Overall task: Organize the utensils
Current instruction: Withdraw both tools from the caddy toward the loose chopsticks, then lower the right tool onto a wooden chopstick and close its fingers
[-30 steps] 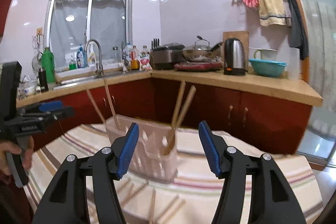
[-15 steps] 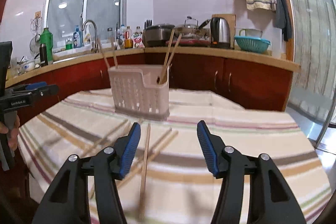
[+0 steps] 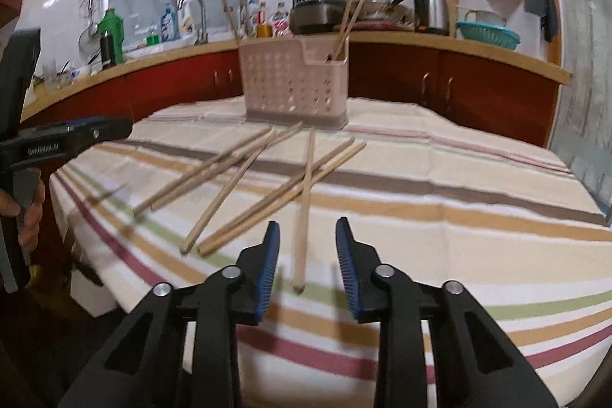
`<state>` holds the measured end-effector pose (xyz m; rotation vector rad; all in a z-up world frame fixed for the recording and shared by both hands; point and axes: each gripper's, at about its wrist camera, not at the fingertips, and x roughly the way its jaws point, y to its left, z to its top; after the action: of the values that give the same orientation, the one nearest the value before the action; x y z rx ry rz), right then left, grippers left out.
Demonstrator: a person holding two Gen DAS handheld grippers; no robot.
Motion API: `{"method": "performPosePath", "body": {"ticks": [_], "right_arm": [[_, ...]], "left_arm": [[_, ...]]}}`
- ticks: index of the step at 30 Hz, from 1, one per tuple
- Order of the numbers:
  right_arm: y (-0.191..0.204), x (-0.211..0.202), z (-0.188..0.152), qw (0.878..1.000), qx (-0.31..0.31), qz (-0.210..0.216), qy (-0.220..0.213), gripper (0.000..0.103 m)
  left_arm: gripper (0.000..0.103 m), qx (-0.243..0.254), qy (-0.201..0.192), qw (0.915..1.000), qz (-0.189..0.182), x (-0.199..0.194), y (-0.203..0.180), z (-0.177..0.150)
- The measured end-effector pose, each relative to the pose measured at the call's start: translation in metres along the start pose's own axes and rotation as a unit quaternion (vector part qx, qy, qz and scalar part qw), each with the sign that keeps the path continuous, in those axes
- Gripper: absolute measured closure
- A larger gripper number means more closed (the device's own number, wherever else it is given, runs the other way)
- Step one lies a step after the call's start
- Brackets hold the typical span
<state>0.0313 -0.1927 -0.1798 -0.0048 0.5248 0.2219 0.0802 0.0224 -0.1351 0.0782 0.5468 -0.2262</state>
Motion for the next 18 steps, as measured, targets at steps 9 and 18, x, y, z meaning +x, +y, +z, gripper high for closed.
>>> {"method": "performPosePath", "body": {"ticks": [9, 18], "right_arm": [[-0.002, 0.014, -0.013, 0.999, 0.006, 0.007, 0.037, 0.094], [-0.016, 0.009, -0.015, 0.999, 0.020, -0.006, 0.033, 0.096]], "left_arm": [[0.020, 0.006, 0.013, 0.9999, -0.007, 0.006, -0.012, -0.004], [0.025, 0.027, 0.026, 0.9991, -0.020, 0.013, -0.031, -0.006]]}}
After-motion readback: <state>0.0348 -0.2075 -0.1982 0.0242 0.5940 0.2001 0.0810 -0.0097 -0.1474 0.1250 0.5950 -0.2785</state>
